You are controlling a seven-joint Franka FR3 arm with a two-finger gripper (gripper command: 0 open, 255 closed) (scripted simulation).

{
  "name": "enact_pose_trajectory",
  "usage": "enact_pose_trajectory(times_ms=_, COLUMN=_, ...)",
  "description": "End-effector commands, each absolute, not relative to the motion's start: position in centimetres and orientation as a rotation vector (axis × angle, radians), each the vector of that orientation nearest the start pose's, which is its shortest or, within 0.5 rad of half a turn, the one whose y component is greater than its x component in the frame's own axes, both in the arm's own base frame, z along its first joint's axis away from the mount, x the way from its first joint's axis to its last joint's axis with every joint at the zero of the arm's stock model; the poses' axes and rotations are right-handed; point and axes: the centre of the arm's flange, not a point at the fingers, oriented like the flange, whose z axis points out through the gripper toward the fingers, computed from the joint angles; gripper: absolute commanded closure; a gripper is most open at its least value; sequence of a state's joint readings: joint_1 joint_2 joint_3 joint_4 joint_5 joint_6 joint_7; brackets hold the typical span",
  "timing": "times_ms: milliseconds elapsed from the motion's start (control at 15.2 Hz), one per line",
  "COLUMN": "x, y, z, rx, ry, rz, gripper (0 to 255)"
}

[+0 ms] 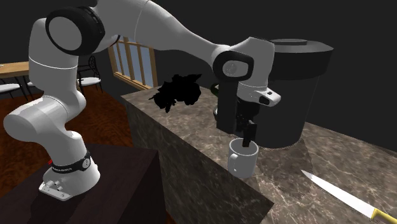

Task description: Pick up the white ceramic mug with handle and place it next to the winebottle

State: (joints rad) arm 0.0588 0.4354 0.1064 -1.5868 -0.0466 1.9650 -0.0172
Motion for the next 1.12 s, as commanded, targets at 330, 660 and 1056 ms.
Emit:
enact_pose_trajectory(times_ms=330, x=66.2, y=10.0, z=35.1, rx=-3.127, ry=-0.302, rz=0.085, gripper=0)
enact_pose_trajectory(times_ms=660, x=66.2, y=10.0, z=35.1, rx=-3.127, ry=-0.302, rz=0.085, gripper=0)
enact_pose_trajectory(times_ms=1056, x=66.2, y=10.0, z=35.2, rx=-3.127, ry=-0.302, rz=0.085, gripper=255)
